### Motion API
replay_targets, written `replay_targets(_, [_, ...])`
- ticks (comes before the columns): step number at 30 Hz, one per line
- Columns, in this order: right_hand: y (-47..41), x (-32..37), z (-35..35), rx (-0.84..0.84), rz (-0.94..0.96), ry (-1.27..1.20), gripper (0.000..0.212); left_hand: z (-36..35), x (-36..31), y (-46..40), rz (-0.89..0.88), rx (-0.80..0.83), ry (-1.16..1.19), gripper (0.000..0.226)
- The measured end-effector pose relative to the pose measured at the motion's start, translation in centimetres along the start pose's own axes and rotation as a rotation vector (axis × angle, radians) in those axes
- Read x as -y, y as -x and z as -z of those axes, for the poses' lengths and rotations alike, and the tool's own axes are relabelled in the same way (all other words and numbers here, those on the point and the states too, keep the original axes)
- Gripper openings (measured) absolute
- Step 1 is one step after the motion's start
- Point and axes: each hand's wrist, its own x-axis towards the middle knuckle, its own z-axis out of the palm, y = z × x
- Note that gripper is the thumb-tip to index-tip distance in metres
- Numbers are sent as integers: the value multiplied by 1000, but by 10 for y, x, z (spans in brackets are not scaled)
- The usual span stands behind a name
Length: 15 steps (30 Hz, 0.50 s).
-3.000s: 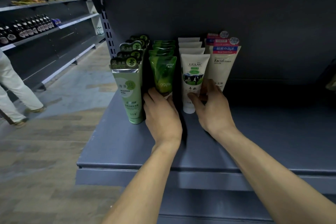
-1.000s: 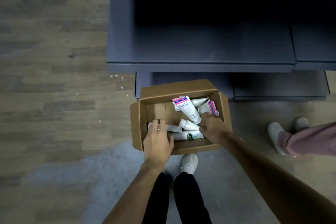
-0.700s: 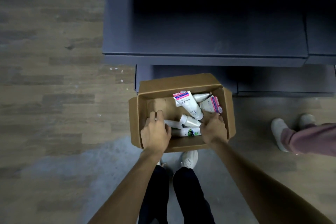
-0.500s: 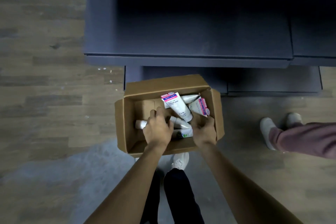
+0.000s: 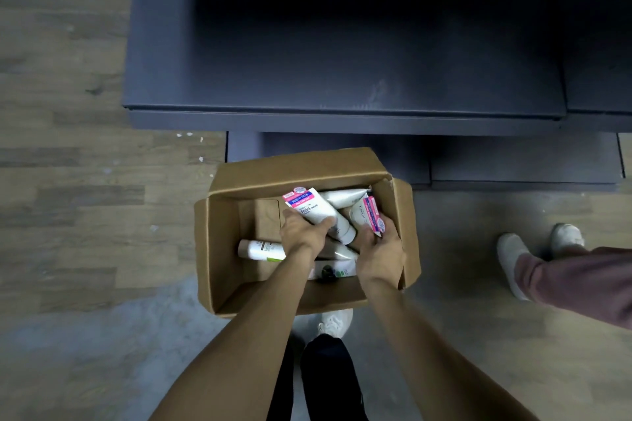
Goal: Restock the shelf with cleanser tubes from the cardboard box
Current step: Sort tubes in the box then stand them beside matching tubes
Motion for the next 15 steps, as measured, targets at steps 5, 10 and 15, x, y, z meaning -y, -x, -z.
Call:
replay_targets(5, [3, -3, 7, 24, 89, 81, 34, -14, 3, -12, 67, -88, 159, 58])
replay_targets(10, [3, 0, 8, 33, 134, 132, 37, -20, 2, -12, 107, -114, 322, 49])
replay_targets(15, [4, -1, 13, 72, 141, 153, 36, -13, 19, -9, 84, -61, 459, 34])
